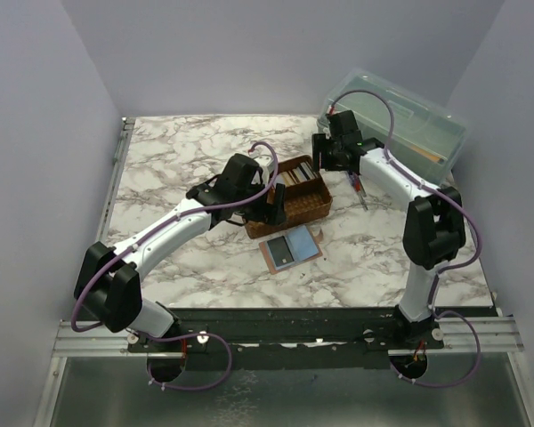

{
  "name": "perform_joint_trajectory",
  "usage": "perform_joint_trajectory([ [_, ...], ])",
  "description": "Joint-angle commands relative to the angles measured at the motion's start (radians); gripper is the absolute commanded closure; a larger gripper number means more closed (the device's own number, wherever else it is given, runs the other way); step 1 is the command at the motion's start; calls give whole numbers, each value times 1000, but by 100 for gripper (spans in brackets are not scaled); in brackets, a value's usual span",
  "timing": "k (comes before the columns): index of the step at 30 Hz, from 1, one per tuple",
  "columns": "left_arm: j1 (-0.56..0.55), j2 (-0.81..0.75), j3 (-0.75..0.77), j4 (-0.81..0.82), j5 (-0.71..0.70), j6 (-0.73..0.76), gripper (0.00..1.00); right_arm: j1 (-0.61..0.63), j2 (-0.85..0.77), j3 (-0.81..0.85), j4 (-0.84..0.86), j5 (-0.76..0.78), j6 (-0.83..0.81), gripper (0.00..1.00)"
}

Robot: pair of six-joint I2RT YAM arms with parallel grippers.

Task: Put the credit cards into the card holder
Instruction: Move the storage box to the center of the board, then pick up the storage box at the center of the board.

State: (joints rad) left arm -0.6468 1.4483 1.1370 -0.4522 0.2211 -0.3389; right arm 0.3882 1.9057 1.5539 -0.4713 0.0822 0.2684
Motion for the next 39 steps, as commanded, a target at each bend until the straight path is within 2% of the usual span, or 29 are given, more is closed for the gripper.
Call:
perform_joint_trajectory([
  [1,17,6,3,0,17,4,12,22,31,89,-5,22,-54,34],
  [5,26,3,1,1,4,-3,12,54,104,165,-4,62,-80,37],
  [8,31,4,-1,0,-2,-5,12,68,154,212,-3,63,-104,47],
  [10,32,2,-2,1,-3,-5,12,78,190,245,-17,75,-126,49],
  [16,33,4,-2,0,-2,-5,12,119,269,279,-26,193,-208,49],
  [21,31,4,-1,0,8,-8,12,157,325,292,-42,324,-258,39],
  [28,33,-3,-2,0,10,-9,12,175,396,317,-70,439,-284,40],
  [36,33,-9,-5,0,6,-9,12,175,471,385,-117,534,-283,66],
  [38,32,-8,-4,1,10,-10,12,175,472,392,-110,548,-295,75],
  [39,32,-10,-3,0,11,-10,12,176,472,397,-107,553,-301,83],
])
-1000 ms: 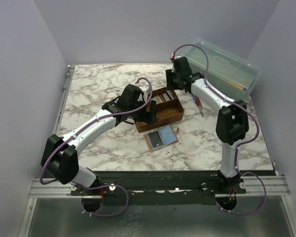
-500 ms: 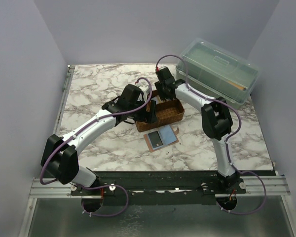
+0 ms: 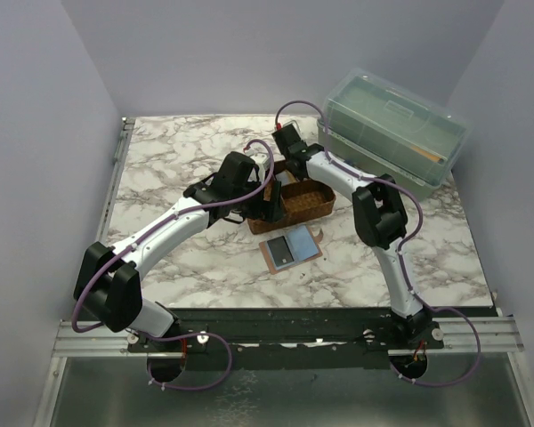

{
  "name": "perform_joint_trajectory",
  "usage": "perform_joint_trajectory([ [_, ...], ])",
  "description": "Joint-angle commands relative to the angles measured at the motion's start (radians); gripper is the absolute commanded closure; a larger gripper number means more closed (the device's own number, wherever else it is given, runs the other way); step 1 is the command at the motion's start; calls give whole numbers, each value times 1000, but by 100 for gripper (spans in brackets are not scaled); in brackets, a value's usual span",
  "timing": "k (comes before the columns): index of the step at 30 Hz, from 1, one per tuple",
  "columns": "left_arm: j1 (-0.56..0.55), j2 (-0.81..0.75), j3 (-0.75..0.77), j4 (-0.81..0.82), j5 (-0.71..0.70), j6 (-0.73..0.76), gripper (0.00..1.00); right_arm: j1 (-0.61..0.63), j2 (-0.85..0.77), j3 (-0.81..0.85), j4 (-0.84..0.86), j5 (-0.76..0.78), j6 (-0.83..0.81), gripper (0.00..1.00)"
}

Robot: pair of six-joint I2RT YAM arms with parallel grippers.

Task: Put the credit cards into the card holder
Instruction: Pick up the storage box at the center of the board.

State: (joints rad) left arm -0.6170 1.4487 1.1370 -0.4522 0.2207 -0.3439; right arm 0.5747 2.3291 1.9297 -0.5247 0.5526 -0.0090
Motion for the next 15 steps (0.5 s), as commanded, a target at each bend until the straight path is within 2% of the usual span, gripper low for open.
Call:
perform_joint_trajectory([
  [1,3,-10,-5,1,10,-4,12,-12,51,29,-54,89,-30,88],
  [4,1,-10,-5,0,8,-4,12,-11,52,62,-56,116,-45,99],
  [9,2,-7,-5,0,7,-3,12,-10,18,103,-72,104,-38,100],
  [15,3,-1,-3,0,12,-4,12,-14,-79,34,-60,-128,86,99],
])
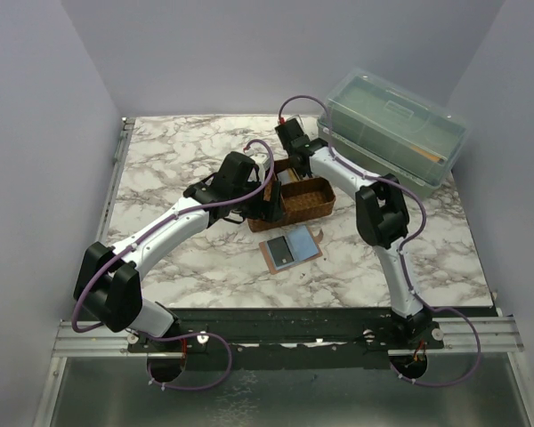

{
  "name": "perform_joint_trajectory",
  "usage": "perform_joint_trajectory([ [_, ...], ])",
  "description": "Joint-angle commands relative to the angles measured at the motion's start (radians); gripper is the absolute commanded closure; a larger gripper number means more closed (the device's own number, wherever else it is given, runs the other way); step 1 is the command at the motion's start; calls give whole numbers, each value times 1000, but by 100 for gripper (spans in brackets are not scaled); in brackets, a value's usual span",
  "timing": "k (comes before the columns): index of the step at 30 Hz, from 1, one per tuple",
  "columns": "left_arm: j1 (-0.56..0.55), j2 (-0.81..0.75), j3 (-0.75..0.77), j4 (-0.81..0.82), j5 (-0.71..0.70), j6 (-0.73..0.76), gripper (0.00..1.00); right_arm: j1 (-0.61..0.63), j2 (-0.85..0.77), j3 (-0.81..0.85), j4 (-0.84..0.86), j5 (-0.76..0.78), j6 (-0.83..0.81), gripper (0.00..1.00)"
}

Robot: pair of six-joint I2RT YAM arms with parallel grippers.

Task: Put the credit cards into the card holder
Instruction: Pick up the storage box at the center of the board.

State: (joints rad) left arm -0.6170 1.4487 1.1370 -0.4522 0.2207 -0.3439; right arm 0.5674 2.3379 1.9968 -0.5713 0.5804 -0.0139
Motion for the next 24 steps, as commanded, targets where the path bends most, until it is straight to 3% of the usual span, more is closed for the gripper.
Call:
perform_joint_trajectory([
  [1,5,-2,-5,1,14,-5,12,-8,-98,-49,-11,-188,113,93],
  [3,8,0,-5,2,17,-11,12,-11,-116,-79,-4,-229,150,74],
  [7,64,17,12,19,5,-70,12,-14,-136,-133,48,-294,163,60],
  [13,198,89,94,-14,-66,-193,12,-16,-162,-148,52,-336,194,51],
  [19,211,278,264,-132,-212,-194,15,-26,-226,-189,76,-404,234,45],
  [24,212,403,339,-149,-268,-185,19,-34,-274,-243,95,-409,238,32],
])
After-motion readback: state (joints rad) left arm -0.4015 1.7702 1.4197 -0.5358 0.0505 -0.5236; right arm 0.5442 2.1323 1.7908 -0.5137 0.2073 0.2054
